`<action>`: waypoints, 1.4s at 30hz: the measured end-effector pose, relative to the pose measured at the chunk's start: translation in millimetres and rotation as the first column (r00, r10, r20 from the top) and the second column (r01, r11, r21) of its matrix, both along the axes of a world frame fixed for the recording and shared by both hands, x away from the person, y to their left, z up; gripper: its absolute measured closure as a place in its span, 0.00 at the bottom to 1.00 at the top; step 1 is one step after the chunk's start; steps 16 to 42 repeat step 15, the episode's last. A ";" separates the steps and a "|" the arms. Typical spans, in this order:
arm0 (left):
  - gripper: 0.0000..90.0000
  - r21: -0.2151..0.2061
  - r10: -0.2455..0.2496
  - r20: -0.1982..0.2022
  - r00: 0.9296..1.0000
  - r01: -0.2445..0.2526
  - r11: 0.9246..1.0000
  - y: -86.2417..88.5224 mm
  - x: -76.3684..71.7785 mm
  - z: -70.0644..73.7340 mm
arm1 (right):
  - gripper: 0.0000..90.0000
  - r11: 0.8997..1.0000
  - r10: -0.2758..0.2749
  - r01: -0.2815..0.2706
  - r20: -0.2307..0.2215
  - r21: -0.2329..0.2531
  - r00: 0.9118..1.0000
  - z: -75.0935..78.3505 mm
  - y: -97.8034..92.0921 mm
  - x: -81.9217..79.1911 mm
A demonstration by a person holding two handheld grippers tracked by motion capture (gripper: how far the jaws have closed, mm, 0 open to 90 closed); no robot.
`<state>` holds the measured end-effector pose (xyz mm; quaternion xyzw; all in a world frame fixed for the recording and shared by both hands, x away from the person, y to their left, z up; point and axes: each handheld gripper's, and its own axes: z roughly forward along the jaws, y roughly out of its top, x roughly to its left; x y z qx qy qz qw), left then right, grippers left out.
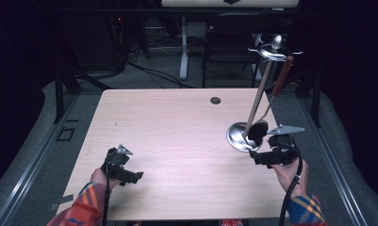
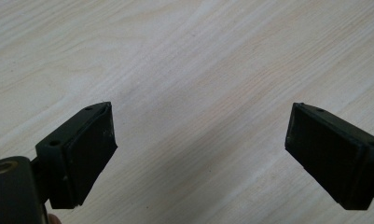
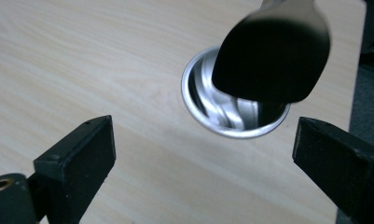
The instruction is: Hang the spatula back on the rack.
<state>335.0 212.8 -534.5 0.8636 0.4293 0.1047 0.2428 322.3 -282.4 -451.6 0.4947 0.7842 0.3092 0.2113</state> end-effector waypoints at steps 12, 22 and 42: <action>0.09 0.003 0.000 -0.003 1.000 0.000 1.000 -0.4 0.8 -0.6 | 0.04 0.998 0.028 -0.036 -0.161 -0.048 0.987 -43.9 2.9 3.2; 0.09 0.000 0.001 -0.004 1.000 -0.001 1.000 -0.6 1.1 -0.8 | 0.05 0.998 0.027 -0.035 -0.163 -0.047 0.986 -45.1 1.9 3.8; 0.09 0.000 0.001 -0.004 1.000 -0.001 1.000 -0.6 1.1 -0.8 | 0.05 0.998 0.027 -0.035 -0.163 -0.047 0.986 -45.1 1.9 3.8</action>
